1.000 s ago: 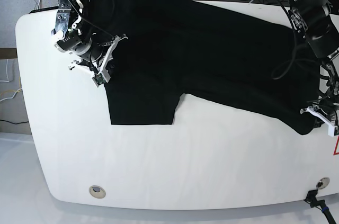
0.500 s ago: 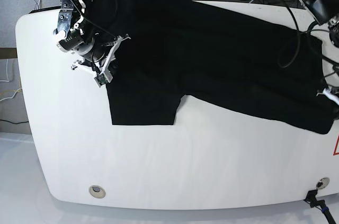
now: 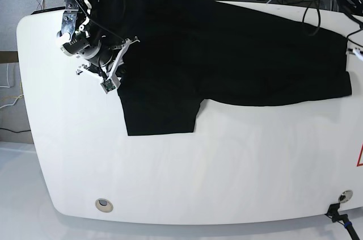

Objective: Fold the T-shirt properly
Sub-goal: 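Pull the folded shirt toward the robot with both grippers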

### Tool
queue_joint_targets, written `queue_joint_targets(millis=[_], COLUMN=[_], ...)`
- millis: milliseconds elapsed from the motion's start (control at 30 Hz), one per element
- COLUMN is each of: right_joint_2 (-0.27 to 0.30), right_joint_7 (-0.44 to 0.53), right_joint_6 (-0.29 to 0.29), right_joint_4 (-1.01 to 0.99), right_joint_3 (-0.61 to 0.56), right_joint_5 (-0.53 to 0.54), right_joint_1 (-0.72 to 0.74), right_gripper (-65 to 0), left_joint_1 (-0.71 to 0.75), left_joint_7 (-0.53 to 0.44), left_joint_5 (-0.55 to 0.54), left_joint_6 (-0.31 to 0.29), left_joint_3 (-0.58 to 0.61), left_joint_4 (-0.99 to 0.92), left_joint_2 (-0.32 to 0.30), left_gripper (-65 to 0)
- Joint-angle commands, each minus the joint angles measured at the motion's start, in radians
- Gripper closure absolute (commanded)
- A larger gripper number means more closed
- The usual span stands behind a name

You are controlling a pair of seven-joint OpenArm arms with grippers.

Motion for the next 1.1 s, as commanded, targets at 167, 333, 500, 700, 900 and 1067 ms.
queue_joint_targets(millis=[167,333,500,700,900,1067], right_joint_2=[0.002,-0.025,-0.028,-0.022,-0.027,-0.027], right_joint_7=[0.02,0.02,0.02,0.02,0.02,0.02], right_joint_6=[-0.003,-0.003,-0.003,-0.003,-0.003,-0.003], right_joint_4=[0.017,0.017,0.017,0.018,0.018,0.017], right_joint_3=[0.004,0.004,0.004,0.005,0.004,0.004], right_joint_5=[0.008,0.0,0.0,0.0,0.0,0.0], right_joint_1=[0.016,0.017,0.017,0.017,0.017,0.017], right_gripper=[0.0,0.0,0.0,0.0,0.0,0.0], left_joint_1=[0.066,-0.038,-0.175,-0.327,-0.431,-0.52], left_joint_7=[-0.02,-0.019,-0.017,-0.017,-0.019,-0.054], left_joint_5=[-0.006,-0.005,0.012,0.181,0.198,0.196], left_joint_6=[0.005,0.005,0.005,0.005,0.005,0.005], left_joint_3=[-0.006,0.003,0.089,0.115,0.146,0.154], left_joint_4=[0.012,0.007,-0.119,-0.267,-0.465,-0.689], left_joint_2=[-0.001,-0.001,-0.007,0.001,-0.001,-0.002], left_gripper=[0.0,0.0,-0.7,-45.8,-52.4,-52.4])
